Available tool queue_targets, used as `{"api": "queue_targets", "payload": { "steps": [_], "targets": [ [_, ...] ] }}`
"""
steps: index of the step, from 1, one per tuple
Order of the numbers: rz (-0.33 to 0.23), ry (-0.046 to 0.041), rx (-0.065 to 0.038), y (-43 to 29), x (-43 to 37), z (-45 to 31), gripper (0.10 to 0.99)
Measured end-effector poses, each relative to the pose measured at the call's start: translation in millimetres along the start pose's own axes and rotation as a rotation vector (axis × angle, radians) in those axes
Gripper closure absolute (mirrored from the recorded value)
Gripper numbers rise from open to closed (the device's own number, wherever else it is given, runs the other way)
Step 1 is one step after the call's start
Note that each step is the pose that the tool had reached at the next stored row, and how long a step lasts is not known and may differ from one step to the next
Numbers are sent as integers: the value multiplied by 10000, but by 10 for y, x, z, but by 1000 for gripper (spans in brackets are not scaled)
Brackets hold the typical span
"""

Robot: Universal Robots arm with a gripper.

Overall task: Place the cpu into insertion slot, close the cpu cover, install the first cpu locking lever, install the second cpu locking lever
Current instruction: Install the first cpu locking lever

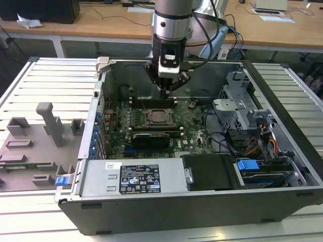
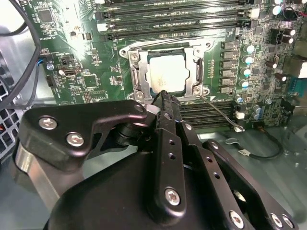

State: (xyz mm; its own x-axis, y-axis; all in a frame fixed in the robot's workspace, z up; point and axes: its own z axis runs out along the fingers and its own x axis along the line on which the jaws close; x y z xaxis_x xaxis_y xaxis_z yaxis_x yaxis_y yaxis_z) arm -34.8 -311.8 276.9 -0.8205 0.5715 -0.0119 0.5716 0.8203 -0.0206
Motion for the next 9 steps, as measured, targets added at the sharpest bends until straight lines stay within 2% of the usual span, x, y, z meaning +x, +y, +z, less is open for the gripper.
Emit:
{"api": "queue_targets", "payload": {
  "steps": [9],
  "targets": [
    [-582, -12, -7, 0, 0, 0, 980]
  ]
}}
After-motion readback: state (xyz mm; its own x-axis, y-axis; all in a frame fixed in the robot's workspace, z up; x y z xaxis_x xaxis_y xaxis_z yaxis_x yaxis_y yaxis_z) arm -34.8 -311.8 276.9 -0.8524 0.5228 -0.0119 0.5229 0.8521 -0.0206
